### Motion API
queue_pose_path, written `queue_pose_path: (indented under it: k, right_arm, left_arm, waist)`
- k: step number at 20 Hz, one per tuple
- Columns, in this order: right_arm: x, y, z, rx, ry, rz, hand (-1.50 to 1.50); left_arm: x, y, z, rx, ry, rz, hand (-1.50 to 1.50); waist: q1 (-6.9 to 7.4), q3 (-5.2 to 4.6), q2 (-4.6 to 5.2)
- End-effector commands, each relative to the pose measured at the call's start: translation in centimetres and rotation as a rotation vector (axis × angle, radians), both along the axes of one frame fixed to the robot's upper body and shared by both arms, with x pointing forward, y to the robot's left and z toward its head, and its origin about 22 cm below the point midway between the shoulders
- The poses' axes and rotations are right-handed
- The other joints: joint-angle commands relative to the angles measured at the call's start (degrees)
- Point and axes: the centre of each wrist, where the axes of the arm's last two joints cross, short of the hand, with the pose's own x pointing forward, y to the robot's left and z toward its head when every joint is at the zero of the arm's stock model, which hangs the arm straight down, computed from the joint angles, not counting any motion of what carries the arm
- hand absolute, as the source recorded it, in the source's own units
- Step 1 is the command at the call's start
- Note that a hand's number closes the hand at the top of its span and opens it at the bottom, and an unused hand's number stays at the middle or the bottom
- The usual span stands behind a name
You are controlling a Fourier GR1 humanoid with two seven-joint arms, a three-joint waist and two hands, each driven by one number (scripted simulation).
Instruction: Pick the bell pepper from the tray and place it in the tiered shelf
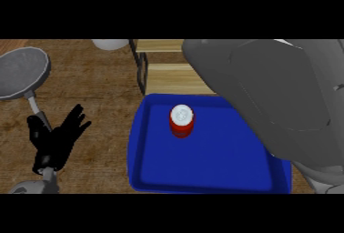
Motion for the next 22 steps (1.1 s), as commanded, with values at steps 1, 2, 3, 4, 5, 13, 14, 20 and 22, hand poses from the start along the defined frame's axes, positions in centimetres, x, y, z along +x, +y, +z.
queue_pose_path:
  k: [1,2,3,4,5,13,14,20,22]
  right_arm:
    - [2.5,-2.8,0.9,-0.031,0.087,-0.052,1.50]
    - [2.9,-1.8,1.1,-0.018,0.087,-0.026,1.50]
    - [4.2,-2.8,0.2,-0.033,0.113,-0.018,1.50]
    - [4.5,-1.7,-0.1,-0.057,0.120,-0.016,1.50]
    - [4.3,-2.1,-0.8,-0.061,0.122,-0.005,1.50]
    - [7.7,-2.7,-2.1,-0.134,0.124,-0.019,1.50]
    - [9.0,-3.5,-3.8,-0.131,0.132,-0.019,1.50]
    - [11.0,-3.8,-5.3,-0.140,0.113,-0.047,1.50]
    - [11.3,-3.0,-4.8,-0.126,0.122,-0.044,1.50]
  left_arm:
    - [-1.6,0.6,-1.2,0.000,0.064,0.008,0.00]
    - [0.1,-0.8,-1.5,0.001,0.054,0.013,0.00]
    - [1.0,0.1,-0.7,-0.002,0.070,0.012,0.00]
    - [-0.5,-1.3,-2.3,-0.010,0.070,-0.006,0.00]
    - [-0.5,-0.1,-1.2,-0.001,0.066,0.006,0.00]
    - [-0.1,0.0,-1.2,0.008,0.065,-0.005,0.00]
    - [1.0,-1.6,-0.4,-0.010,0.062,0.005,0.00]
    - [0.9,-0.5,-1.6,-0.007,0.051,0.004,0.00]
    - [-0.3,-2.4,-1.2,-0.008,0.069,-0.031,0.00]
  waist:
    - [0.21,-0.17,0.23]
    - [0.02,-0.21,0.41]
    - [-0.01,-0.21,0.56]
    - [0.40,-0.23,0.55]
    - [0.11,-0.18,0.29]
    - [0.48,-0.21,0.49]
    - [0.61,-0.20,0.65]
    - [0.64,-0.23,0.73]
    - [1.36,-0.21,0.71]
